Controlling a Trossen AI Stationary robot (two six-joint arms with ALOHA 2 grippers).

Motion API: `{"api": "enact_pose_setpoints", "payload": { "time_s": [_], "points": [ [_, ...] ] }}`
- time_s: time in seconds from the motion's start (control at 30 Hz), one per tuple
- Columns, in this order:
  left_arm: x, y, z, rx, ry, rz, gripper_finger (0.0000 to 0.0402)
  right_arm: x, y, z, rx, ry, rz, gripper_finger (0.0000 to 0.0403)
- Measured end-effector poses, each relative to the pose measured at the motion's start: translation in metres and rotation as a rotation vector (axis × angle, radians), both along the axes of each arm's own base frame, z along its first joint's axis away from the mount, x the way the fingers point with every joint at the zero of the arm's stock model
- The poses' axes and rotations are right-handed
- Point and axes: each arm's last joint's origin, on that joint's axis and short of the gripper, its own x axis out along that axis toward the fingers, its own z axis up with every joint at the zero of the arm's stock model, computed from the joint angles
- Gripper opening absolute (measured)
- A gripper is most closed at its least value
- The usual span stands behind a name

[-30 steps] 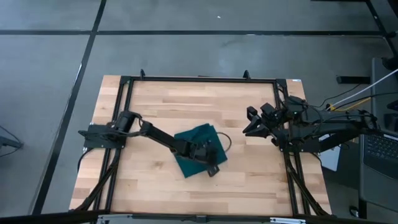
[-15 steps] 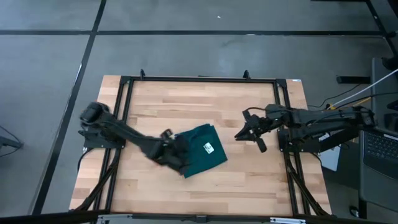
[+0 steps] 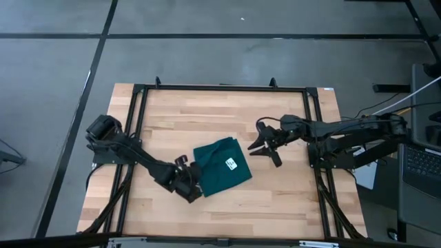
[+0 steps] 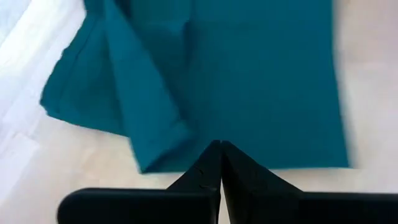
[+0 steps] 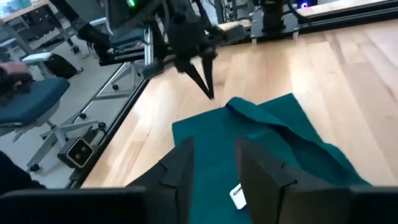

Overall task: Fold microfiber towels
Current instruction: Fold the green napkin

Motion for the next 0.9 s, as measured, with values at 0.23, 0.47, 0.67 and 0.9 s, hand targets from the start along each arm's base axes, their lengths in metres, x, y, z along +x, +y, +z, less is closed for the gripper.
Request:
{"api": "enact_pose_setpoints", "payload": {
  "time_s": [0.23,0.47,0.67,0.9],
  "points": [
    [0.012,0.012,-0.017,-0.035,-0.020,-0.018,0.0002,0.001,-0.001,0.001,0.019,-0.009,-0.007,0.0120],
    [0.018,0.015,-0.036,-0.028,0.027,-0.026,0.0002,0.001,0.000,0.003,0.047,-0.014,0.023,0.0090],
    [0.021,0.046,-0.049,0.031,-0.033,0.191,0.0002,0.001,0.000,0.003,0.051,-0.019,0.027,0.0064],
    [0.031,0.081,-0.044,0.059,-0.216,0.527,0.0002,0.000,0.008,0.003,0.078,0.000,0.059,0.0047]
  ]
}}
